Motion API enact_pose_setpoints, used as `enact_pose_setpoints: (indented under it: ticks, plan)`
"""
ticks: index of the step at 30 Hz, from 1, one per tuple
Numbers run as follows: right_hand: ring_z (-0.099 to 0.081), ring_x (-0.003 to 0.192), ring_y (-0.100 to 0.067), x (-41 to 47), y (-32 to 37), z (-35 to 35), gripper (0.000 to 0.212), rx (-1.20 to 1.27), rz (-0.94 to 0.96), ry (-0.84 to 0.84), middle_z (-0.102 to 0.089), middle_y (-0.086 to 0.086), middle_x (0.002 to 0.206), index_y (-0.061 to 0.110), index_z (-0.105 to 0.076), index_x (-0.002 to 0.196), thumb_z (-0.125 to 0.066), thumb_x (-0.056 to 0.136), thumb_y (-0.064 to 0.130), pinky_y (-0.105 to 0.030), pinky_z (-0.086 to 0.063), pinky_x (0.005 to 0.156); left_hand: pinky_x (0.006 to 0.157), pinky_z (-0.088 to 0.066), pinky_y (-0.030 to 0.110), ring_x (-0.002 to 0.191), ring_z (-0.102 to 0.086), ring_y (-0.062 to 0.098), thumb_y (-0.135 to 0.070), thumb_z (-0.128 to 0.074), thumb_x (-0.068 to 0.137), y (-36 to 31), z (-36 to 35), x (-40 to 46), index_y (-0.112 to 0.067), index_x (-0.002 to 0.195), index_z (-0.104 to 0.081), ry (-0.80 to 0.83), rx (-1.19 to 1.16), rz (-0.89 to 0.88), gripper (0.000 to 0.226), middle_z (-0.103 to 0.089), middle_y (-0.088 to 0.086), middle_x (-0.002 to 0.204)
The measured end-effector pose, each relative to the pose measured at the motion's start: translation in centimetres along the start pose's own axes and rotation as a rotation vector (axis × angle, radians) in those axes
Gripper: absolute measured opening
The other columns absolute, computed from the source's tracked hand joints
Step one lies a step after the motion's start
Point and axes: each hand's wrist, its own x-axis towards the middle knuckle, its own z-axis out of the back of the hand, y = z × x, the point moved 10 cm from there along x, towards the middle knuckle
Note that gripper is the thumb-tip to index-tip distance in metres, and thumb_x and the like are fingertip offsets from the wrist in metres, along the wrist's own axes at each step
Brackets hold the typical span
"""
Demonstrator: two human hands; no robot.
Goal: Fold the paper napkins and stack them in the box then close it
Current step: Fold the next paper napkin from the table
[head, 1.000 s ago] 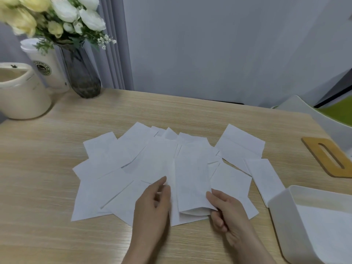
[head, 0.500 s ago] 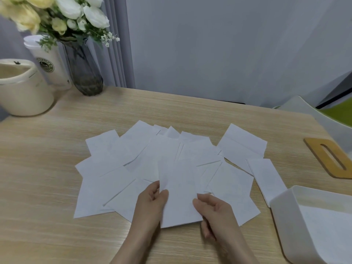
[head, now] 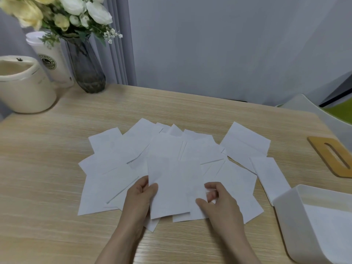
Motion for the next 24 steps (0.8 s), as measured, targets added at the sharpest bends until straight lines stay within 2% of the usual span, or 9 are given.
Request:
enact_pose_setpoints:
  ticks: [3, 6, 9, 14, 18, 21, 24]
  plan:
    - [-0.056, 0.075, 0.004, 0.1, -0.2, -0.1, 0.024, 0.022, -0.011, 0.000, -0.061, 0.013, 0.070, 0.035, -0.056, 0.095, -0.070, 0.076, 0.030, -0.024, -0.038, 0.059, 0.067, -0.050, 0.027, 0.080, -0.072, 0.014, -0.001, -0.054, 0.094, 0.0, 0.1, 0.0, -0.016, 0.099, -0.071, 0.002, -0.001, -0.004, 0.024, -0.077, 0.002, 0.091]
    - [-0.056, 0.069, 0.000, 0.5, -0.5, 0.1, 0.009, 0.027, -0.017, 0.004, -0.060, 0.013, 0.065, 0.030, -0.062, 0.084, -0.069, 0.079, 0.034, -0.025, -0.038, 0.058, 0.067, -0.050, 0.026, 0.080, -0.072, 0.012, -0.002, -0.054, 0.094, 0.1, 0.1, 0.1, -0.016, 0.101, -0.071, 0.020, 0.000, -0.010, 0.024, -0.077, 0.002, 0.093]
    - [-0.051, 0.058, -0.004, 0.9, -1.1, 1.0, 0.010, 0.099, -0.018, -0.022, -0.053, 0.017, 0.052, 0.025, -0.063, 0.078, -0.068, 0.083, 0.032, -0.027, -0.039, 0.059, 0.068, -0.050, 0.026, 0.084, -0.073, 0.014, -0.001, -0.054, 0.094, 0.3, 0.2, 0.2, -0.016, 0.104, -0.070, 0.021, -0.011, -0.014, 0.024, -0.077, 0.001, 0.096]
    - [-0.043, 0.041, 0.003, 1.5, -2.3, 2.6, 0.010, 0.335, -0.048, -0.078, -0.045, 0.017, 0.039, 0.012, -0.060, 0.081, -0.063, 0.090, 0.016, -0.025, -0.031, 0.056, 0.071, -0.051, 0.027, 0.092, -0.073, 0.012, 0.006, -0.053, 0.092, 0.3, 0.3, 0.4, -0.022, 0.111, -0.064, 0.006, -0.051, -0.036, 0.035, -0.076, -0.005, 0.101]
    - [-0.049, 0.044, 0.001, 1.7, -3.3, 2.2, 0.006, 0.520, -0.126, -0.031, -0.062, 0.007, 0.053, 0.007, -0.065, 0.088, -0.061, 0.091, 0.011, -0.021, -0.033, 0.052, 0.075, -0.052, 0.031, 0.094, -0.072, 0.013, 0.009, -0.053, 0.091, 0.4, 0.3, 0.5, -0.026, 0.112, -0.062, 0.011, -0.037, -0.050, 0.041, -0.076, -0.006, 0.103]
    - [-0.065, 0.060, -0.007, 1.8, -3.5, 1.9, 0.007, 0.599, -0.136, -0.014, -0.073, -0.002, 0.070, 0.011, -0.067, 0.090, -0.060, 0.092, 0.012, -0.027, -0.045, 0.063, 0.079, -0.053, 0.034, 0.095, -0.072, 0.014, 0.008, -0.054, 0.091, 0.5, 0.4, 0.7, -0.027, 0.113, -0.062, 0.014, -0.030, -0.052, 0.042, -0.076, -0.004, 0.103]
    - [-0.067, 0.069, -0.017, 1.9, -3.9, 2.1, 0.007, 0.674, -0.161, -0.054, -0.074, -0.002, 0.073, 0.011, -0.066, 0.092, -0.059, 0.093, 0.012, -0.038, -0.053, 0.074, 0.079, -0.052, 0.032, 0.095, -0.071, 0.012, 0.005, -0.055, 0.092, 0.6, 0.4, 0.7, -0.026, 0.112, -0.063, 0.013, -0.024, -0.055, 0.039, -0.076, -0.006, 0.103]
